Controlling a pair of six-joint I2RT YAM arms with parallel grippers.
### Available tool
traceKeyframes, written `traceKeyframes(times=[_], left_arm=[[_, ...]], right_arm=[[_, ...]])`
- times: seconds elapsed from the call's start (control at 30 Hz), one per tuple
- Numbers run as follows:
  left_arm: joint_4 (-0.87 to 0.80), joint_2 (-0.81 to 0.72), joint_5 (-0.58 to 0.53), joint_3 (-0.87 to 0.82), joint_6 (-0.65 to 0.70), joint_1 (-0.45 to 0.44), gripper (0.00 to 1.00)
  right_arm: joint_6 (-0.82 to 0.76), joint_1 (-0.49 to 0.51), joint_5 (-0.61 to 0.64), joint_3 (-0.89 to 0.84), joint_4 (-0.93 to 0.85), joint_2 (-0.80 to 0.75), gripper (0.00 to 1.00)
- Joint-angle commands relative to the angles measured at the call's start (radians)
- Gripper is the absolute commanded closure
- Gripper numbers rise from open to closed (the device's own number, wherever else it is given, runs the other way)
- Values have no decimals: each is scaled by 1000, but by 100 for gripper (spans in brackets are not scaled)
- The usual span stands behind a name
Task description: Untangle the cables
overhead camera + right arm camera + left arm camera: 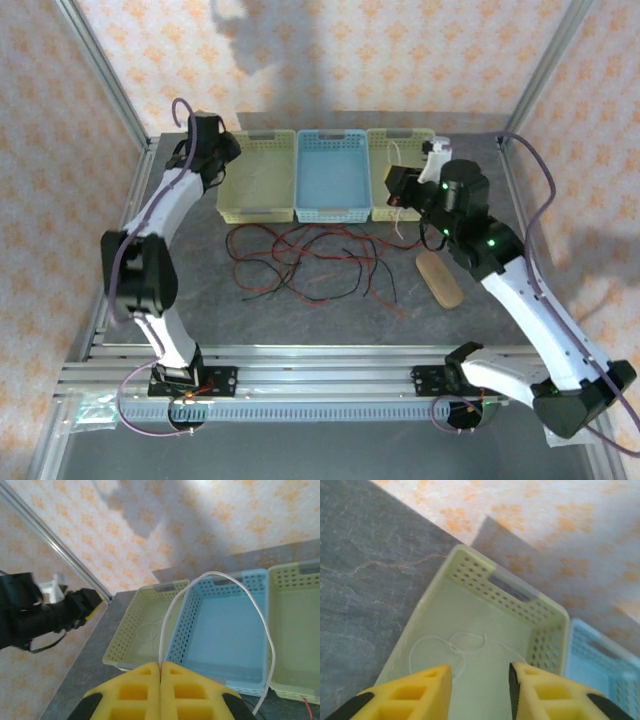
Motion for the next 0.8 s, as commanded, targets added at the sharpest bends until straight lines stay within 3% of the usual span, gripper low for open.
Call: traceKeyframes(times=[0.0,0.1,0.23,0.47,0.77], left_arm=[[64,-183,-36,-118,53,-6,58],[77,-335,-48,-261,61,-6,50],[17,-487,-71,-378,68,-6,28],[-31,-693,14,-538,8,-6,3],[-192,-783,-51,-602,-9,-5,1]], right_arm=[[-14,54,0,76,16,69,100],[-24,122,23,147,41,165,100],[-21,187,30,255,80,306,100],[-4,263,-17,468,100,544,100],[54,278,8,849,21,860,100]])
